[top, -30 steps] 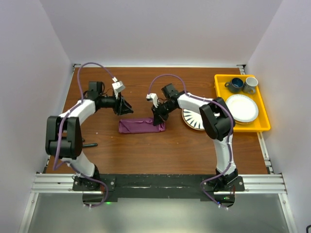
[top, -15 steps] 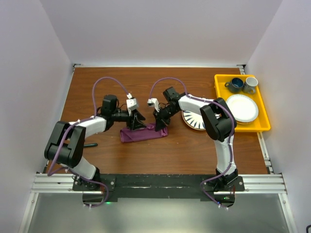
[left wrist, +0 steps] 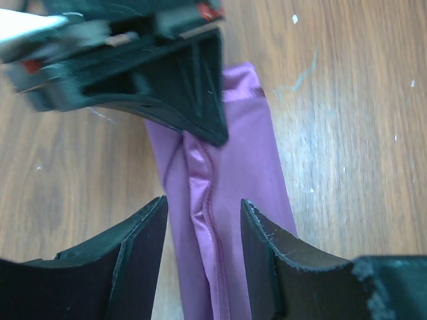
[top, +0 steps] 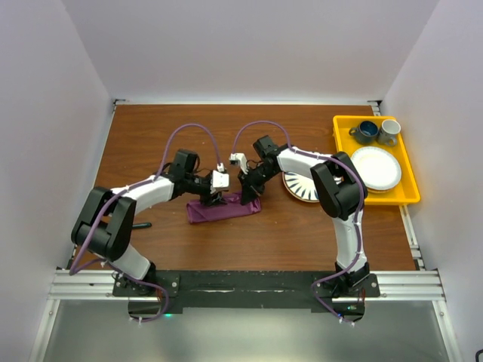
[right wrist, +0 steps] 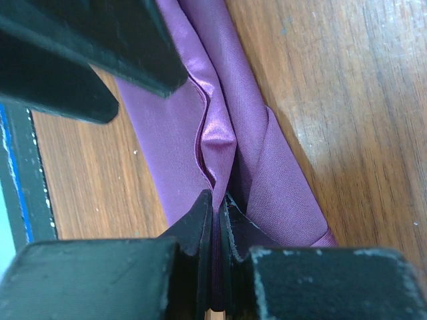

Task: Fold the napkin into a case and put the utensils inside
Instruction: Move the smaller rectangle folded napkin to the center of the board.

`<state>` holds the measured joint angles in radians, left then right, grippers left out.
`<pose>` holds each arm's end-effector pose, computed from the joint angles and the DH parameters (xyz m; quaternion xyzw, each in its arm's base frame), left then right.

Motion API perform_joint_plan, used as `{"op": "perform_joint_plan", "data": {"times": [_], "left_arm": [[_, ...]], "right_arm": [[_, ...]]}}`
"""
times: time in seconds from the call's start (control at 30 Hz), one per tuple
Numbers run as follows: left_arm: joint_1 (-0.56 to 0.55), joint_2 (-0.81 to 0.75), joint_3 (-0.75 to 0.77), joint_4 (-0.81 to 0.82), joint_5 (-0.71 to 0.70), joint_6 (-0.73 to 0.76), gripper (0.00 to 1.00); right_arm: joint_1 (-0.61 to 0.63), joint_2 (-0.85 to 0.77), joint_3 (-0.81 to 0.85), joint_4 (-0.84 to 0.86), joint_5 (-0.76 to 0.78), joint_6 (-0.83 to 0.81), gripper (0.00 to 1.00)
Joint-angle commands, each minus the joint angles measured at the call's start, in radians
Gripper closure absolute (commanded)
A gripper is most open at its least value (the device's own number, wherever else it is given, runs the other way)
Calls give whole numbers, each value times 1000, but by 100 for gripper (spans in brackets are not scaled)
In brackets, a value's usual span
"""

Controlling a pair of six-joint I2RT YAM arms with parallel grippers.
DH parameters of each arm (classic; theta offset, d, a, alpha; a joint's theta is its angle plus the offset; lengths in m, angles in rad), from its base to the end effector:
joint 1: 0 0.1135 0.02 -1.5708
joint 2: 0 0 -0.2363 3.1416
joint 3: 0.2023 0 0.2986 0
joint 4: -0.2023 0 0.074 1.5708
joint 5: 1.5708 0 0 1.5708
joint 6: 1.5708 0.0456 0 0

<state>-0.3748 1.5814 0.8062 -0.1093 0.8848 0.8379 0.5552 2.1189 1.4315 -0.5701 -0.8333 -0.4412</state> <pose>0.3022 -0.1568 0.1083 0.6033 0.6172 -0.3226 0.3885 0.3557 0.2604 0.0764 -0.4871 0.7633 0.4072 0.1197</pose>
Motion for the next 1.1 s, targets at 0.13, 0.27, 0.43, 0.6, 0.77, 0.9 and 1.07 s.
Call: {"op": "perform_joint_plan", "data": {"times": [0.13, 0.27, 0.43, 0.6, 0.77, 0.9, 1.07], "left_arm": [[-94, 26, 70, -46, -163, 72, 49], [-141, -10, 54, 41, -211, -117, 51], [-223, -73, -35, 235, -361, -394, 51], [-249, -150, -184, 414, -429, -568, 51], [-257, -146, -248, 527, -396, -569, 52], [-257, -84, -240, 553, -385, -554, 55], [-259, -29, -225, 617, -357, -577, 57]], "right_arm": [[2, -25, -26, 96, -21, 157, 100], [3, -43, -57, 99, -18, 150, 100], [2, -47, -66, 50, -20, 95, 100], [-32, -43, -56, -77, -24, -19, 100], [-51, -20, -22, -183, -47, -116, 100], [-51, 7, 15, -226, -66, -154, 100], [-52, 13, 32, -255, -73, -188, 100]]}}
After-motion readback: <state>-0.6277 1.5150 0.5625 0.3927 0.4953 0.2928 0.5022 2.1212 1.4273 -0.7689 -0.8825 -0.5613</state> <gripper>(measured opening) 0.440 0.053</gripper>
